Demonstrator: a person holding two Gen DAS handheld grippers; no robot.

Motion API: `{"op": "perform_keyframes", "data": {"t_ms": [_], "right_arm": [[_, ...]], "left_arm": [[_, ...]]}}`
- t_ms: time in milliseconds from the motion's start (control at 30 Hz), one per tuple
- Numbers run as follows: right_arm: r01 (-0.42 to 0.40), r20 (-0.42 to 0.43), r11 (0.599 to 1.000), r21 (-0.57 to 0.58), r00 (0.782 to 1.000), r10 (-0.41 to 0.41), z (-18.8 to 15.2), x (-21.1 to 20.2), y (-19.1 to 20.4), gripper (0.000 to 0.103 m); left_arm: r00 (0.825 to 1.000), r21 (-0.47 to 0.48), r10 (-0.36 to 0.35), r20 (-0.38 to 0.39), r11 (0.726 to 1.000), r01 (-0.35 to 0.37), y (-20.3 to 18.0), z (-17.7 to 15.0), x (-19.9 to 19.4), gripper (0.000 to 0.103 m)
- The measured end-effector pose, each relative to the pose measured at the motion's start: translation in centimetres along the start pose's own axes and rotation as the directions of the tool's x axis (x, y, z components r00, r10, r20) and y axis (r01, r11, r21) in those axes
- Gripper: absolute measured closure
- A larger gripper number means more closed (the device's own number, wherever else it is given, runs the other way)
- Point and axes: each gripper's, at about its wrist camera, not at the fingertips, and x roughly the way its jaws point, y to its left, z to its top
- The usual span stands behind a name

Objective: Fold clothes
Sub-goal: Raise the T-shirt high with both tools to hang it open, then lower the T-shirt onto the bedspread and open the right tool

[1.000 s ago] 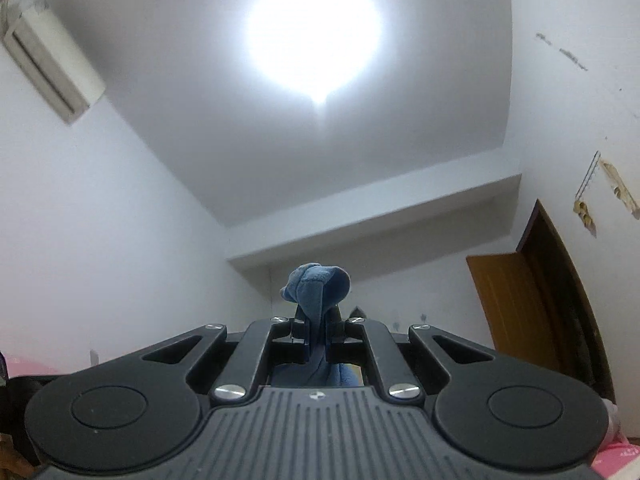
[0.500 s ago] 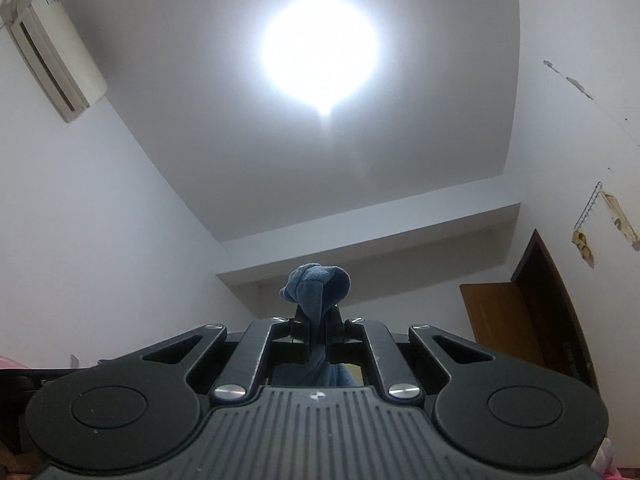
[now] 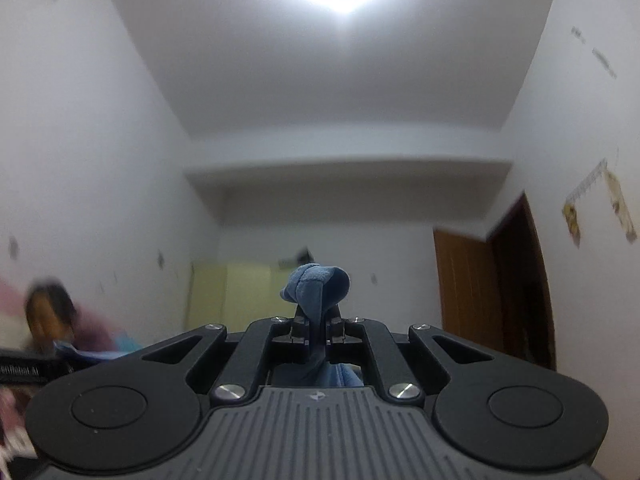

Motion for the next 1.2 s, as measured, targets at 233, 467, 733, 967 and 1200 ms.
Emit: {"op": "perform_keyframes", "data": {"t_ms": [233, 467, 733, 967, 1200], "right_arm": [[0.046, -0.259, 0.998, -0.044, 0.964, -0.056, -13.5, 7.2, -0.4, 0.096], [0.084, -0.615, 0.987, 0.139, 0.788, 0.02, -28.2, 12.8, -3.0, 0.072], [0.23, -0.838, 0.949, 0.215, 0.543, 0.058, -33.4, 11.4, -6.3, 0.04], [0.241, -0.752, 0.898, 0.368, 0.645, 0.135, -24.0, 5.2, -11.1, 0.033], [0.018, -0.735, 0.92, 0.391, 0.608, 0.3, -16.5, -6.5, -7.3, 0.033]], "left_arm": [[0.973, -0.003, 0.072, -0.221, 0.997, -0.075, 2.7, -9.4, 9.5, 0.098], [0.851, 0.013, 0.128, -0.508, 0.99, -0.142, 5.3, -21.6, 17.6, 0.062], [0.741, -0.15, 0.134, -0.658, 0.941, -0.303, 9.6, -26.2, 15.5, 0.043], [0.805, -0.169, 0.128, -0.579, 0.947, -0.273, 11.4, -18.2, 5.0, 0.025], [0.789, -0.132, 0.065, -0.611, 0.974, -0.183, 10.2, -14.1, -7.4, 0.018]]}}
